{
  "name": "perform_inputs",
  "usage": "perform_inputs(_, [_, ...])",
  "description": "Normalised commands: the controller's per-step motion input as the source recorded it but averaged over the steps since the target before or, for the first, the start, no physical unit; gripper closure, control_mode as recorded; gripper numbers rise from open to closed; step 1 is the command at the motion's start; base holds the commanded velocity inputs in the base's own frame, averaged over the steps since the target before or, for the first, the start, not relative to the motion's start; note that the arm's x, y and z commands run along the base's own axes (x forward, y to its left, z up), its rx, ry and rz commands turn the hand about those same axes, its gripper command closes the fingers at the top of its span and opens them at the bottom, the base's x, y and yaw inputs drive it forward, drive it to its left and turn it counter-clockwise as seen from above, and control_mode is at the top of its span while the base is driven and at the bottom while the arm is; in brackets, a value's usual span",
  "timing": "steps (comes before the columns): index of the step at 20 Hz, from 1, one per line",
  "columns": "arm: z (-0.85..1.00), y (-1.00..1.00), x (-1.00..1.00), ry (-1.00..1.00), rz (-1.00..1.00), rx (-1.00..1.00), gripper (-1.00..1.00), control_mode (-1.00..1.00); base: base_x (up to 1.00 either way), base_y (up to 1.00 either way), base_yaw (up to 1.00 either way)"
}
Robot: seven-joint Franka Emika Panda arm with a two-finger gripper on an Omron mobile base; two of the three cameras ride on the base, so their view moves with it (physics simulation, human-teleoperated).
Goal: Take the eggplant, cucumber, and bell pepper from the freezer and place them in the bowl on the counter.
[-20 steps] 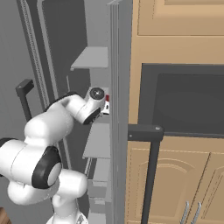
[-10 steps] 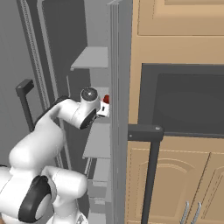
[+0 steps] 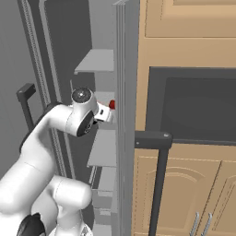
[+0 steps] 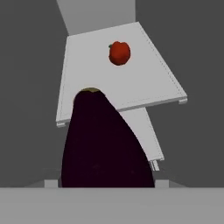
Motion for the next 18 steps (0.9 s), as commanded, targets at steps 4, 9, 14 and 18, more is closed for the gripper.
perform_inputs(4, [0.3, 0.0, -0.72, -0.01, -0.08, 0.0, 1.0, -1.0, 0.0, 0.0, 0.0])
perform_inputs(9, [0.34, 0.0, -0.79, 0.0, -0.07, -0.02, 1.0, -1.0, 0.0, 0.0, 0.0])
perform_inputs(14, [0.37, 0.0, -0.83, 0.0, -0.06, -0.01, 1.0, -1.0, 0.0, 0.0, 0.0])
perform_inputs(18, [0.46, 0.0, -0.8, 0.0, -0.03, 0.0, 1.0, -1.0, 0.0, 0.0, 0.0])
